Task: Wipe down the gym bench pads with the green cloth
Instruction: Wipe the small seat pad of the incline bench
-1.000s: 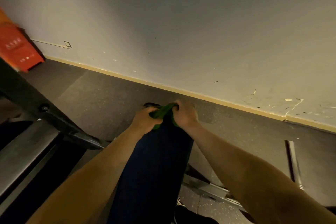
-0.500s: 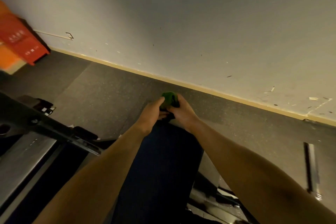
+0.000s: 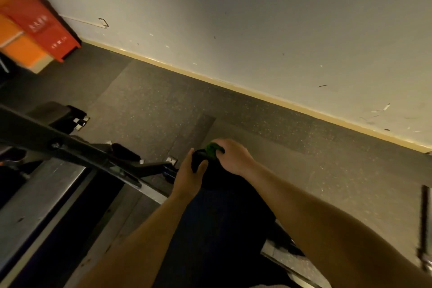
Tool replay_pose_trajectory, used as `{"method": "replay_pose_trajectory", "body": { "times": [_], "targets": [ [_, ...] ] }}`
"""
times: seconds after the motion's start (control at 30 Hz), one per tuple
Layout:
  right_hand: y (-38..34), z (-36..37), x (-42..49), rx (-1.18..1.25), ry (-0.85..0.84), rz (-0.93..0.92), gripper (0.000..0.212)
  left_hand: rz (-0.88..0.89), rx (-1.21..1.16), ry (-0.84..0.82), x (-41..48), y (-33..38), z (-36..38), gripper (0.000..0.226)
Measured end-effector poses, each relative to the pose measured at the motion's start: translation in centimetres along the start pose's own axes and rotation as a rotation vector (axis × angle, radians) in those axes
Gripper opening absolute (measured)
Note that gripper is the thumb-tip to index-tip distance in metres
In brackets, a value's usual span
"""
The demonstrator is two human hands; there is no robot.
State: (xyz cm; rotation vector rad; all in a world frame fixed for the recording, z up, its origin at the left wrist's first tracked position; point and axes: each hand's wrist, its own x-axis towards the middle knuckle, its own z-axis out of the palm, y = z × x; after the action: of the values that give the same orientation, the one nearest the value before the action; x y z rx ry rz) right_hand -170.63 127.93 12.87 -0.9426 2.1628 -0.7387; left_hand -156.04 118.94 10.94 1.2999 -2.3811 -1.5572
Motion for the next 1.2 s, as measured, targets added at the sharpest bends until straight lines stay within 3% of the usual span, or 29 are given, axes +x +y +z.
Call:
{"method": "replay_pose_trajectory", "body": {
  "times": [0.27,0.47,0.7,0.87,1.2],
  "targets": [
    [-3.8,2.0,3.7,-0.015,-0.102,-0.080,0.038,0.128,-0.017,0.044,-0.3,-0.7,0.5,0.040],
    [-1.7,1.2,1.8,-0.082,-0.011,-0.045,0.039,0.163,0.124,0.049,-0.3,-1.2,0.5,0.055],
    [0.8,0.3,-1.2,-0.122,0.129,0.097,0.025,0.178,0.246,0.035,-0.3,-1.5,0.6,0.058],
    [-1.9,1.3,0.4,-0.075,0.107,0.026,0.033,0.167,0.222,0.034,0.0,-1.6,0.8,0.057],
    [-0.5,0.4,-1.6,-0.044,0.146,-0.038,0.004,0.234,0.404,0.148,-1.7,-0.5,1.9,0.052]
  ]
}}
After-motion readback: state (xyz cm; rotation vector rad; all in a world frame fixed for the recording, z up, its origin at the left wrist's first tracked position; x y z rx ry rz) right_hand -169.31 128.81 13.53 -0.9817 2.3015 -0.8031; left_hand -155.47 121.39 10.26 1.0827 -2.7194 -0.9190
